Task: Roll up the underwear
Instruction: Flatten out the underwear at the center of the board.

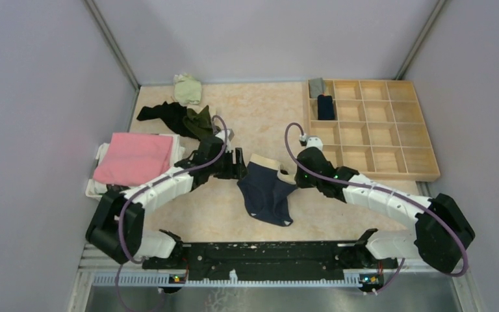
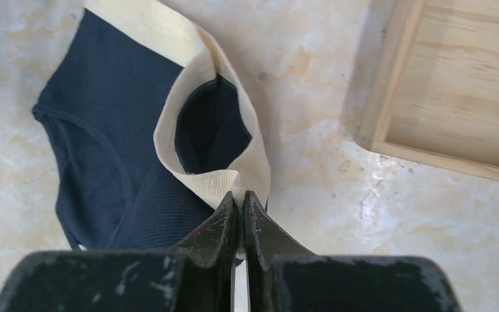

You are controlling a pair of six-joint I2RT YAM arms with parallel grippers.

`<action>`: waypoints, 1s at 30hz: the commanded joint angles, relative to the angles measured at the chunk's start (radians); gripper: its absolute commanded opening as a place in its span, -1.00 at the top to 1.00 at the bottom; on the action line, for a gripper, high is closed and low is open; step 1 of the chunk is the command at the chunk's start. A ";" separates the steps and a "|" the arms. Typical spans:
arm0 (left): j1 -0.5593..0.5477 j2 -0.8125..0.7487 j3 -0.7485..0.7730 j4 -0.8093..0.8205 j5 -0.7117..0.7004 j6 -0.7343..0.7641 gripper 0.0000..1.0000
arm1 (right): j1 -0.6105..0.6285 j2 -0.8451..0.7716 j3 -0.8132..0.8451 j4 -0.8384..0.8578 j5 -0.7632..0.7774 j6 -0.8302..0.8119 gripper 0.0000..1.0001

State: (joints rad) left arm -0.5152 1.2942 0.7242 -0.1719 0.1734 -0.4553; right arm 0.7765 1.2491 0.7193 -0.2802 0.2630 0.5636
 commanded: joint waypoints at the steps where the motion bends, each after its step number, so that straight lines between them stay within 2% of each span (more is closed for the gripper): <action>1: -0.001 0.128 0.076 0.229 -0.040 0.010 -0.50 | -0.048 -0.047 -0.015 -0.029 -0.012 -0.045 0.92; 9: -0.002 0.387 0.254 0.303 -0.056 0.129 -0.48 | -0.143 -0.043 -0.003 -0.047 -0.015 -0.131 0.91; 15: -0.002 0.536 0.356 0.297 -0.015 0.175 -0.27 | -0.179 -0.027 0.010 -0.029 -0.056 -0.159 0.91; 27: -0.002 0.600 0.339 0.304 0.053 0.196 -0.16 | -0.200 -0.027 0.016 -0.030 -0.075 -0.181 0.92; 30: -0.002 0.621 0.348 0.307 0.074 0.199 -0.08 | -0.202 -0.030 0.014 -0.031 -0.075 -0.182 0.92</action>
State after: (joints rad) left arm -0.5171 1.8748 1.0550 0.1040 0.1986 -0.2810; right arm 0.5877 1.2270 0.7048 -0.3286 0.1936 0.3985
